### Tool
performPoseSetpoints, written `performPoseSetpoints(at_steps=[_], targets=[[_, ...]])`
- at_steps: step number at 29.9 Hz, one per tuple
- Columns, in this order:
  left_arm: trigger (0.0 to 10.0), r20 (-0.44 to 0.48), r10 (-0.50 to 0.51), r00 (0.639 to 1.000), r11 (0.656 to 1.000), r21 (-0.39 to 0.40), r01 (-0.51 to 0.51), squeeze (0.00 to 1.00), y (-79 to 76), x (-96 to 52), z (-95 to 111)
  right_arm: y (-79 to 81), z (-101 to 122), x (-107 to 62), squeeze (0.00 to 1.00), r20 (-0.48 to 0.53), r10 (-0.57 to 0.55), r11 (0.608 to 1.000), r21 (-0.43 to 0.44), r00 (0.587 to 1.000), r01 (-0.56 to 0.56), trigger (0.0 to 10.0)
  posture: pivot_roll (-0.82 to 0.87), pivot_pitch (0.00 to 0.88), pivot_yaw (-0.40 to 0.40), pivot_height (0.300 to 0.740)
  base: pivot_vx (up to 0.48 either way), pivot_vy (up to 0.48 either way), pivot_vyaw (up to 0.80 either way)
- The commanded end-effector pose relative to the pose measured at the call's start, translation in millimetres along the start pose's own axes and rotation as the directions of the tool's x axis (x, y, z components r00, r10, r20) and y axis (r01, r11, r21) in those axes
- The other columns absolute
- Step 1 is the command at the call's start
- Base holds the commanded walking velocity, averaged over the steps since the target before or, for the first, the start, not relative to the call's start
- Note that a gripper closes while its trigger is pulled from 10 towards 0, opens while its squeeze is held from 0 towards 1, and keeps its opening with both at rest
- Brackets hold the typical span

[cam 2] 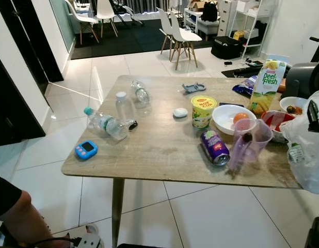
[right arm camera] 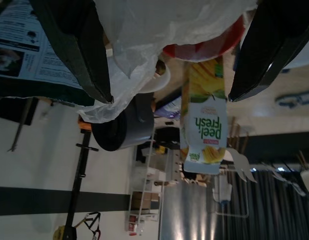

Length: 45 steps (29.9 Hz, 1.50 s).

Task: Restocking fridge

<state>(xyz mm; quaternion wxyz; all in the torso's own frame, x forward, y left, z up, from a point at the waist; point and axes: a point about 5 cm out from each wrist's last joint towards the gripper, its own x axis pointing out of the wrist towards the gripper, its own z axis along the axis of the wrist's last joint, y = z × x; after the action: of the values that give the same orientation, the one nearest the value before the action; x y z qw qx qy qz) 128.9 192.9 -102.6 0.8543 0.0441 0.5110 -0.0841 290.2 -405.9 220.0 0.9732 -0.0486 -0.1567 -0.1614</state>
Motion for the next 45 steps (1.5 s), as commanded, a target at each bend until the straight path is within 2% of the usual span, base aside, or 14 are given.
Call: performPoseSetpoints(at_steps=[1, 12, 16, 19, 22, 26, 29, 33, 35, 37, 38, 40, 41, 45], targets=[[10.0, -0.026, 0.002, 1.000, 1.000, 0.002, -0.002, 0.00, 1.2, -1.4, -6.6, -3.4, 3.7, 2.0, 0.00, 0.010, -0.018, 0.999, 0.033, 1.000, 0.018, 10.0, 0.10, 0.000, 0.001, 0.740, 0.000, 0.000, 0.00], [10.0, -0.024, 0.002, 1.000, 1.000, 0.003, -0.002, 0.00, 0.5, -1.2, -6.2, -28.0, 16.8, -1.1, 0.00, 0.088, -0.169, 0.966, 0.213, 0.982, 0.147, 10.0, 0.10, 0.000, -0.005, 0.740, 0.000, 0.000, 0.00], [10.0, -0.023, 0.001, 1.000, 1.000, 0.000, -0.001, 0.00, -0.3, -1.0, -5.9, -56.6, 11.1, -17.3, 0.00, 0.039, -0.341, 0.919, 0.224, 0.939, 0.325, 10.0, 0.10, 0.000, -0.007, 0.740, 0.000, 0.000, 0.00], [10.0, -0.023, 0.000, 1.000, 1.000, -0.002, 0.000, 0.00, -1.0, -0.8, -6.1, -80.5, -4.2, -40.7, 0.00, -0.059, -0.498, 0.854, 0.142, 0.865, 0.501, 10.0, 0.10, 0.000, -0.009, 0.740, 0.000, 0.000, 0.00], [10.0, -0.024, 0.000, 1.000, 1.000, -0.003, 0.000, 0.00, -1.3, -0.8, -6.3, -88.0, -10.2, -50.6, 0.00, -0.088, -0.543, 0.827, 0.120, 0.835, 0.550, 10.0, 0.09, 0.000, -0.007, 0.740, 0.000, 0.000, 0.00], [10.0, -0.025, 0.000, 1.000, 1.000, -0.006, 0.000, 0.00, -1.8, -0.8, -6.7, -108.7, -31.9, -87.3, 0.00, -0.185, -0.659, 0.737, 0.032, 0.729, 0.675, 10.0, 0.09, 0.000, -0.007, 0.740, 0.000, 0.000, 0.00], [10.0, -0.026, 0.000, 1.000, 1.000, -0.007, 0.000, 0.00, -1.8, -0.9, -7.2, -112.9, -47.2, -106.1, 0.00, -0.254, -0.690, 0.705, -0.028, 0.677, 0.708, 10.0, 0.09, 0.000, -0.007, 0.740, 0.000, 0.000, 0.00], [10.0, -0.026, 0.001, 1.000, 1.000, -0.009, -0.002, 0.00, -2.0, -0.9, -7.5, -109.1, -82.9, -143.5, 0.00, -0.405, -0.715, 0.671, -0.166, 0.570, 0.723, 10.0, 0.09, 0.000, -0.011, 0.740, 0.000, 0.000, 0.00], [10.0, -0.026, 0.001, 1.000, 1.000, -0.009, -0.002, 0.00, -2.0, -0.9, -7.5, -109.1, -82.9, -143.5, 0.00, -0.405, -0.715, 0.671, -0.166, 0.570, 0.723, 10.0, 0.09, 0.000, -0.011, 0.740, 0.000, 0.000, 0.00], [10.0, -0.025, 0.003, 1.000, 1.000, -0.012, -0.003, 0.00, -2.1, -0.9, -7.6, -98.2, -107.9, -167.9, 0.00, -0.501, -0.702, 0.686, -0.283, 0.506, 0.671, 10.0, 0.10, 0.000, -0.010, 0.740, 0.000, 0.000, 0.00], [10.0, -0.025, 0.003, 1.000, 1.000, -0.012, -0.003, 0.00, -2.1, -0.9, -7.6, -98.2, -107.9, -167.9, 0.00, -0.501, -0.702, 0.686, -0.283, 0.506, 0.671, 10.0, 0.10, 0.000, -0.010, 0.740, 0.000, 0.000, 0.00], [10.0, -0.025, 0.004, 1.000, 1.000, -0.013, -0.004, 0.00, -1.9, -1.0, -7.9, -89.2, -122.2, -181.8, 0.00, -0.553, -0.686, 0.703, -0.332, 0.474, 0.630, 10.0, 0.10, 0.000, -0.011, 0.740, 0.000, 0.000, 0.00], [10.0, -0.028, 0.007, 1.000, 1.000, -0.014, -0.007, 0.00, -1.2, -1.5, -9.0, -68.9, -145.9, -204.5, 0.00, -0.637, -0.637, 0.755, -0.406, 0.433, 0.514, 10.0, 0.10, 0.000, -0.010, 0.740, 0.000, 0.000, 0.00], [10.0, -0.030, 0.011, 0.999, 1.000, -0.012, -0.011, 0.00, 0.2, -2.0, -10.3, -37.5, -173.0, -233.4, 0.00, -0.738, -0.558, 0.823, -0.433, 0.380, 0.367, 10.0, 0.10, 0.000, -0.009, 0.740, 0.000, 0.000, 0.00]])
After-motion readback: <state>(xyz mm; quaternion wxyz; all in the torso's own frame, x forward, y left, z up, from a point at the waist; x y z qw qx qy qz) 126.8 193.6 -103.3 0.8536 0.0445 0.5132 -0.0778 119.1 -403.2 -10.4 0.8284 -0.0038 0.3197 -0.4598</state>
